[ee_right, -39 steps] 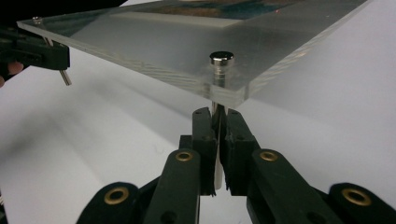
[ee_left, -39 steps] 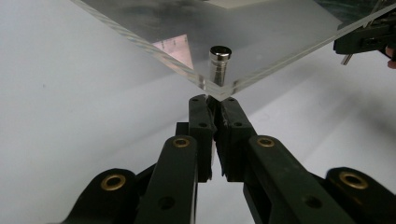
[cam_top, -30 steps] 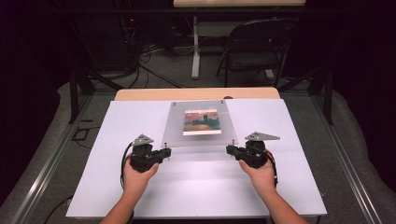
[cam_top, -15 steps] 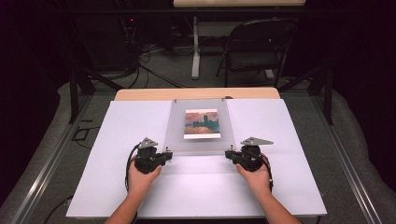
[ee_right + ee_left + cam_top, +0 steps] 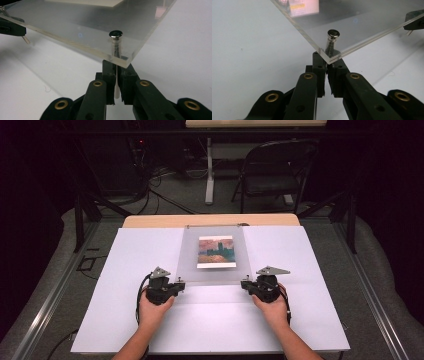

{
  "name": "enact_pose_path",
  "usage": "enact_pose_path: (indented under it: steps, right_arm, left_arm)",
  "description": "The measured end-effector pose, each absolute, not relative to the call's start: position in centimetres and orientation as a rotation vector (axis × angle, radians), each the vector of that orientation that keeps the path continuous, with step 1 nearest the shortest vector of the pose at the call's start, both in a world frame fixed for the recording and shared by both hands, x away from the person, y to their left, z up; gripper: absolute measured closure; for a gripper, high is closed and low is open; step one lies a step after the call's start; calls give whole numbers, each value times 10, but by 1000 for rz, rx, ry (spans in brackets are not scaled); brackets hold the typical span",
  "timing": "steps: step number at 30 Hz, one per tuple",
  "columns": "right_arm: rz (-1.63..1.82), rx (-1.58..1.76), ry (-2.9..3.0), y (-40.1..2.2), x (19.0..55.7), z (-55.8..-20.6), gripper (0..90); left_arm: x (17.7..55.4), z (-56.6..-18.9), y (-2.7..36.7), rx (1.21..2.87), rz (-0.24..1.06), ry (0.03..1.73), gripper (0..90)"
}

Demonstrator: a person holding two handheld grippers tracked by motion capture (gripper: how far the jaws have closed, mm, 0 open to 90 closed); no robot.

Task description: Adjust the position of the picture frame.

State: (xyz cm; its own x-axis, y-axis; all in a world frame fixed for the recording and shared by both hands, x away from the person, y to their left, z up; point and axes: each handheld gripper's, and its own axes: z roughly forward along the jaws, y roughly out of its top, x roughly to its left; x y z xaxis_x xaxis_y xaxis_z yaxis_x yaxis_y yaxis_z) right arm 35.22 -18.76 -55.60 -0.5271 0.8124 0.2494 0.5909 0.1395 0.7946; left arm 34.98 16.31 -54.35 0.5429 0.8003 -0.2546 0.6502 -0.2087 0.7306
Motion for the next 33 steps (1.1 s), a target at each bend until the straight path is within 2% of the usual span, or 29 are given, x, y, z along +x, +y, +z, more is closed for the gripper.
enact_pose_path:
  steps: [33]
  right_arm:
    - [1322, 1417, 2205, -189, 349, -564, 830]
  left_arm:
    - [345, -550, 162, 1979, 230, 1175, 848]
